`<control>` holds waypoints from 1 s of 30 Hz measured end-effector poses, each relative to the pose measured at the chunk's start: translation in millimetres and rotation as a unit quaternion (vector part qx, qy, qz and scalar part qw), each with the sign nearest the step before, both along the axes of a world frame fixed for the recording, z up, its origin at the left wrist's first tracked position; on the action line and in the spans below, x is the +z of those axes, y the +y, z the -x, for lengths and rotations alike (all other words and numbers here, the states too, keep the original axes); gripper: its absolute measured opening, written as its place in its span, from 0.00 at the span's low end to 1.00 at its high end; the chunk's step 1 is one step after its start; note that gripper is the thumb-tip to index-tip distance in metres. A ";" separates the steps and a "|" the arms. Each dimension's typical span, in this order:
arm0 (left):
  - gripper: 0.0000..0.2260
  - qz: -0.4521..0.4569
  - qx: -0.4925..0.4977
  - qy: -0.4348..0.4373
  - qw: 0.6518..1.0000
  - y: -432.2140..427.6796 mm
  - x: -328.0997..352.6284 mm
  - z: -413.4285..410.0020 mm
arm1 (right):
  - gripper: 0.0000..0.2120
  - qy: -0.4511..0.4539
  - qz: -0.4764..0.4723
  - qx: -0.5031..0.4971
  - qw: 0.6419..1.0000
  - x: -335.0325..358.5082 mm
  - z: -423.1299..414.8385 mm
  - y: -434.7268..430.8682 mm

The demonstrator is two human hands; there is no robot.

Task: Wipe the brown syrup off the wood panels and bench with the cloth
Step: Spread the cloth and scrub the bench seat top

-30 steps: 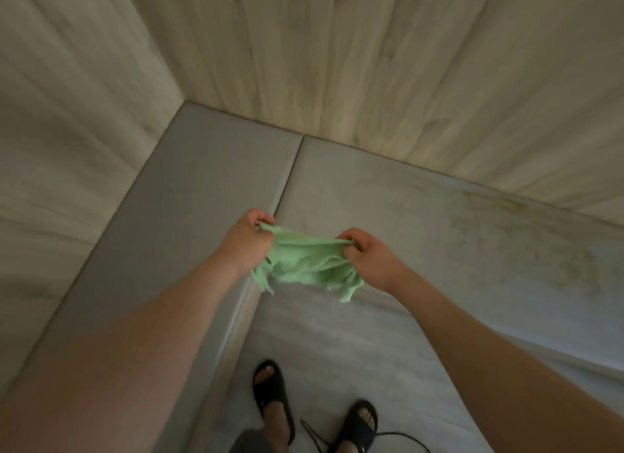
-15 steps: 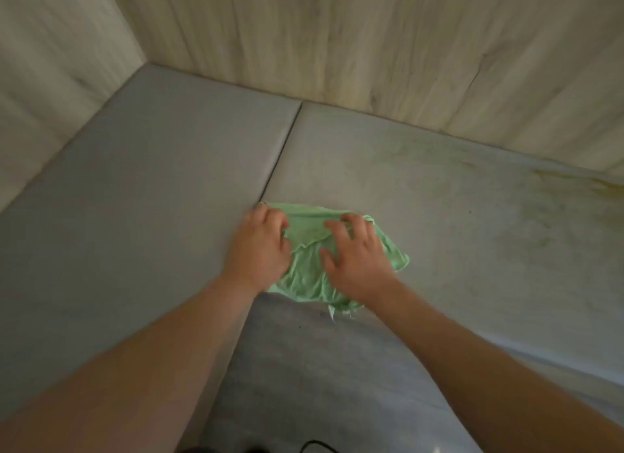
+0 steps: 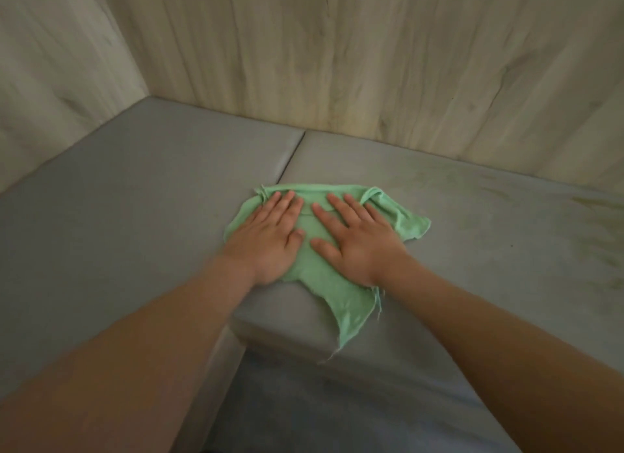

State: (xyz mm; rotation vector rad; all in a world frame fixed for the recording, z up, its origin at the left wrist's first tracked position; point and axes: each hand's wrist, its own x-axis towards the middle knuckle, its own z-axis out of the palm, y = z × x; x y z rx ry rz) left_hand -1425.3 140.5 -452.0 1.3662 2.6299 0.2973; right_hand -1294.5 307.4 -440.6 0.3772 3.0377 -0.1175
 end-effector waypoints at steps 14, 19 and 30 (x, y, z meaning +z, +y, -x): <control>0.29 0.032 0.049 -0.020 0.998 52.1 -7.7 21.3 | 0.31 -0.012 0.026 -0.047 0.998 -2.4 39.6 15.3; 0.19 -0.135 0.049 -0.014 0.990 9.9 -2.4 -11.3 | 0.37 -0.008 0.024 -0.036 0.999 -2.2 -4.1 -22.9; 0.21 0.047 0.021 0.171 0.984 -61.4 11.2 53.9 | 0.35 -0.011 0.039 0.034 0.999 1.7 77.6 -87.6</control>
